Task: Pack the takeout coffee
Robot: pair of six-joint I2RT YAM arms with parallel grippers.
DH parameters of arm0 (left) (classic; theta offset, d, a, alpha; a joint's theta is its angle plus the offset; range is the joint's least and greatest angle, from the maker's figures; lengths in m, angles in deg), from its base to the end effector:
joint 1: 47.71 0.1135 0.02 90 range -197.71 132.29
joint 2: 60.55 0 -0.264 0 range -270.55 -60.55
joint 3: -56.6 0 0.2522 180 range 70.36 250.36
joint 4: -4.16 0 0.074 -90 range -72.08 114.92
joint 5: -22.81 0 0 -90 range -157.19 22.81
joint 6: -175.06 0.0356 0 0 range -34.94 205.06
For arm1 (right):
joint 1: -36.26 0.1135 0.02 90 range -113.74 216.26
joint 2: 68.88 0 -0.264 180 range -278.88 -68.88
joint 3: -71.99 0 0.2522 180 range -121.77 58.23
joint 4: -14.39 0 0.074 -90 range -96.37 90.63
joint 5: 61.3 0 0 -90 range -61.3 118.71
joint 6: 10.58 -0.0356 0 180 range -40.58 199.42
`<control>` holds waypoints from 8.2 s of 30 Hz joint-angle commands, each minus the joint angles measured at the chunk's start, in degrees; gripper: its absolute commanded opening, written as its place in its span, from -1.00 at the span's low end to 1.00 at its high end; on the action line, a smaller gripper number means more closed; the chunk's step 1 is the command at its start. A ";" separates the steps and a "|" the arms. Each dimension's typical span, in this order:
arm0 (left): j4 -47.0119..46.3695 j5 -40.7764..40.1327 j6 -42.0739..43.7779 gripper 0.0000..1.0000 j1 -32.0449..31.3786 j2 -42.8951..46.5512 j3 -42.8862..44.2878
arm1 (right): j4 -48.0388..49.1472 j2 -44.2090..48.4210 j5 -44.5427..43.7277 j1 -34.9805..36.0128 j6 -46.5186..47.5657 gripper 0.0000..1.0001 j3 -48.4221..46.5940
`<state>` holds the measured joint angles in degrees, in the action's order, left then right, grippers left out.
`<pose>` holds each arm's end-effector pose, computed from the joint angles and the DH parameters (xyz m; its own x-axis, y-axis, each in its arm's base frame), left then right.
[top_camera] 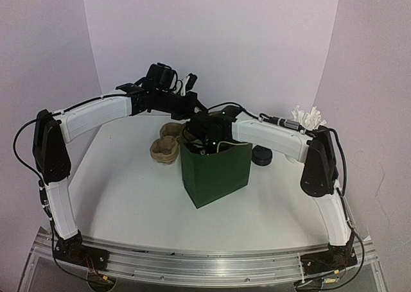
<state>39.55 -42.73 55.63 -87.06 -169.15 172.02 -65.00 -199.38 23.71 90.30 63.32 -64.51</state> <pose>0.3371 -0.2955 0.3428 -0.7438 0.0315 -0.6676 0.5659 0.5612 -0.6040 0.2806 0.3815 0.2357 -0.7602 -0.5774 -0.2978 -0.6047 0.7965 -0.0008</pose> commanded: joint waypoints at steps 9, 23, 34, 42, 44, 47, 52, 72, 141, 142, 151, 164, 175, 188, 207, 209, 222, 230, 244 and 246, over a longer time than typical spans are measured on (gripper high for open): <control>-0.22 0.54 0.95 -1.00 -0.18 1.70 2.71 | -0.40 -1.67 1.23 0.57 1.06 0.84 -3.14; 0.86 -1.26 2.12 -1.00 -0.17 1.64 2.62 | -2.71 4.00 0.61 0.52 0.61 0.97 -6.61; 1.28 -1.86 2.54 -1.00 -0.18 2.01 1.61 | -2.88 7.34 0.05 0.11 0.01 0.96 -8.45; 0.68 -2.39 2.54 -1.00 -0.18 2.86 0.09 | -2.73 10.07 -1.16 0.05 -0.26 0.96 -8.85; 0.49 -2.45 2.54 -1.00 -0.17 3.04 -0.12 | -2.68 10.42 -0.98 -0.02 -0.49 0.96 -8.87; 0.38 -2.58 2.56 -1.00 -0.16 3.30 -0.52 | -2.70 11.11 -0.82 -0.01 -1.04 0.96 -8.58; 0.30 -2.93 2.54 -1.00 -0.16 3.70 -0.93 | -2.50 12.54 -1.11 -0.01 -1.60 0.96 -7.94; -1.69 -6.70 -0.41 -1.00 -0.15 5.83 -3.24 | -1.84 18.77 -5.88 -4.02 -3.22 0.97 -9.53; 0.84 -25.02 -4.54 0.11 -0.23 13.20 -2.57 | 6.39 19.76 -12.84 -42.35 -3.10 -0.51 2.98; 0.83 -24.90 -4.47 0.11 -0.20 12.96 -2.36 | 6.39 19.77 -13.03 -42.35 -2.98 -0.51 3.17; 1.07 -24.64 -3.61 0.10 -0.20 11.25 -0.70 | 6.50 22.30 -15.64 -43.12 -2.28 -0.48 5.92; 0.56 -24.65 -3.59 0.08 -0.18 9.87 -0.12 | 9.46 23.71 -14.88 -43.21 -1.69 -0.61 11.91; 0.31 -24.64 -3.74 0.07 -0.20 8.80 0.44 | 10.17 21.00 -13.41 -43.18 -0.60 -0.80 7.96; -0.24 -22.66 -3.22 0.06 -0.19 7.82 0.95 | 10.17 20.29 -13.16 -43.23 -0.46 -0.57 8.96; -0.27 -22.14 -3.33 0.04 -0.17 7.90 0.84 | 10.15 21.39 -13.06 -43.18 -0.39 -1.00 8.43; -0.27 -22.19 -3.23 0.04 -0.13 7.87 1.05 | 9.77 22.85 -12.71 -43.20 -0.23 -1.00 8.43; -0.02 -21.26 -1.91 0.04 -0.13 5.02 4.96 | 6.15 30.06 -11.92 -43.19 -1.34 -1.00 1.25; -0.25 -21.07 -1.95 0.03 -0.12 5.41 4.53 | 3.69 31.23 -11.19 -43.21 -0.93 -1.00 -6.64; 1.22 -26.66 0.58 0.03 -0.11 8.22 4.07 | 3.92 32.65 9.20 -43.16 -1.47 -1.00 -24.59; 1.85 -27.48 0.98 0.03 -0.11 8.33 4.34 | 6.15 33.34 12.63 -43.18 -2.68 -1.00 -23.26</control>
<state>40.98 -67.30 54.65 -87.15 -164.01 174.60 -62.69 -167.18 25.53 47.20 62.59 -89.15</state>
